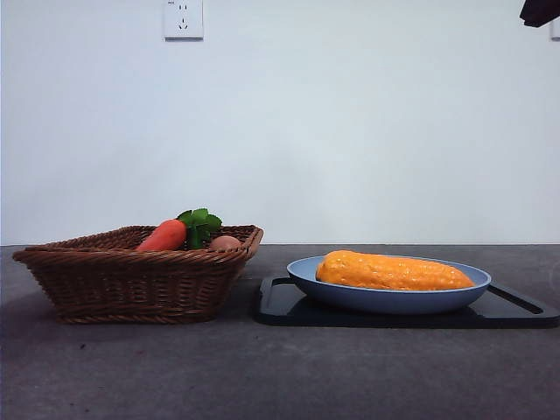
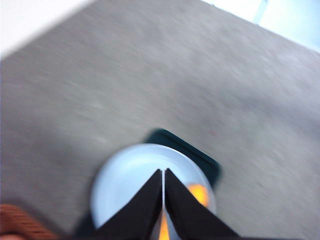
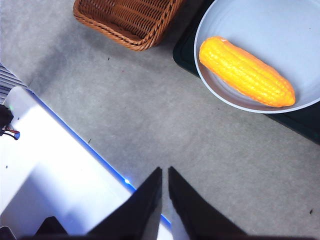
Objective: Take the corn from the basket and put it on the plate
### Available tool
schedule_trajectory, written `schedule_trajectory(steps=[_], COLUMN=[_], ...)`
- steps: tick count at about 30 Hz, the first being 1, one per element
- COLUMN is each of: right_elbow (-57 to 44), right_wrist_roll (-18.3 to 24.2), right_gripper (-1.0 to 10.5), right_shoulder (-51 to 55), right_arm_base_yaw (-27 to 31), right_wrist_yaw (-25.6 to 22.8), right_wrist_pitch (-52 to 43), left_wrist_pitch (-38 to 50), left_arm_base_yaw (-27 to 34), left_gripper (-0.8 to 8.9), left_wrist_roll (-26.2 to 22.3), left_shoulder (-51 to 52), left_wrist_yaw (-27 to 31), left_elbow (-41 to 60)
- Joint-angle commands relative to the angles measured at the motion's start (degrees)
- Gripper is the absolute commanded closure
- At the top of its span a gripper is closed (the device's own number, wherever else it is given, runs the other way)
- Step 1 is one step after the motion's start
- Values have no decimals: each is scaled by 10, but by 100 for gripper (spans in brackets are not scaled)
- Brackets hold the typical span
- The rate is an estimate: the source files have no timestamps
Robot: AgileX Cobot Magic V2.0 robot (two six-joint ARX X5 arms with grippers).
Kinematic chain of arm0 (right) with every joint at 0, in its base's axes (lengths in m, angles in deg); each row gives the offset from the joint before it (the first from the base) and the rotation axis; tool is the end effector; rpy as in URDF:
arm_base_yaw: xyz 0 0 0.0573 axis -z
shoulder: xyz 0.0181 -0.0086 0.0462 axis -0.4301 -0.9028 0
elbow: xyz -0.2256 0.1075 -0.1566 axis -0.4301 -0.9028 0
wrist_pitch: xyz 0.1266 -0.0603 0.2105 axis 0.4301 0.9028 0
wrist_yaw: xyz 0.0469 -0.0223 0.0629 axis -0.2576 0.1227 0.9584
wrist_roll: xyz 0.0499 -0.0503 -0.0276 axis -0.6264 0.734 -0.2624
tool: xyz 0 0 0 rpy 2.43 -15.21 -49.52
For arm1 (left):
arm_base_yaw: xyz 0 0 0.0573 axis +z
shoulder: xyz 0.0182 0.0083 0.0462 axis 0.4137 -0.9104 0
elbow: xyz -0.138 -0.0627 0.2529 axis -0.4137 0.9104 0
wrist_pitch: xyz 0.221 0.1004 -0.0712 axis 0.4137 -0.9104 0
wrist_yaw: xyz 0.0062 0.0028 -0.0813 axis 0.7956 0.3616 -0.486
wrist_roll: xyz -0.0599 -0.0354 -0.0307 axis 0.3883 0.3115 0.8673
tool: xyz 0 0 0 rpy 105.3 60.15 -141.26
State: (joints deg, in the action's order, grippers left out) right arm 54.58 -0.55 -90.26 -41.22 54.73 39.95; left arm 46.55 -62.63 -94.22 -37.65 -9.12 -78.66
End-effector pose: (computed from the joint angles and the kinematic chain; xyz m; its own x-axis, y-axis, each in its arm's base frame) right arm 0.1480 0.0750 0.3407 0.2796 0.6229 -0.7306 -0.5426 0.7303 0.4150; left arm 0.2976 -0.2557 0.4358 0.4710 -0.7253 -0.5021 0.8251 0.5636 -0.0400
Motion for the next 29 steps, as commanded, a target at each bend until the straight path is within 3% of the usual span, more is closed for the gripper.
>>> schedule_trajectory(steps=[1, 9, 14, 21, 29], right_elbow=[9, 9, 9, 9, 9], right_wrist_roll=[9, 9, 9, 9, 9], right_gripper=[945, 945, 945, 945, 945], right_shoulder=[-5, -5, -5, -5, -5], right_arm_base_yaw=[-2, -2, -2, -2, -2], right_wrist_yaw=[3, 3, 3, 3, 3], right_wrist_pitch=[-3, -3, -3, -3, -3], left_wrist_pitch=[19, 9, 12, 103, 285], left_arm_base_yaw=[29, 162, 255, 370, 423], left_gripper=[806, 806, 806, 806, 806], left_wrist_roll=[-19, -19, -19, -19, -10], left_shoulder=[33, 146, 236, 402, 571], left_wrist_yaw=[4, 4, 4, 4, 4], left_elbow=[-19, -8, 48, 247, 513])
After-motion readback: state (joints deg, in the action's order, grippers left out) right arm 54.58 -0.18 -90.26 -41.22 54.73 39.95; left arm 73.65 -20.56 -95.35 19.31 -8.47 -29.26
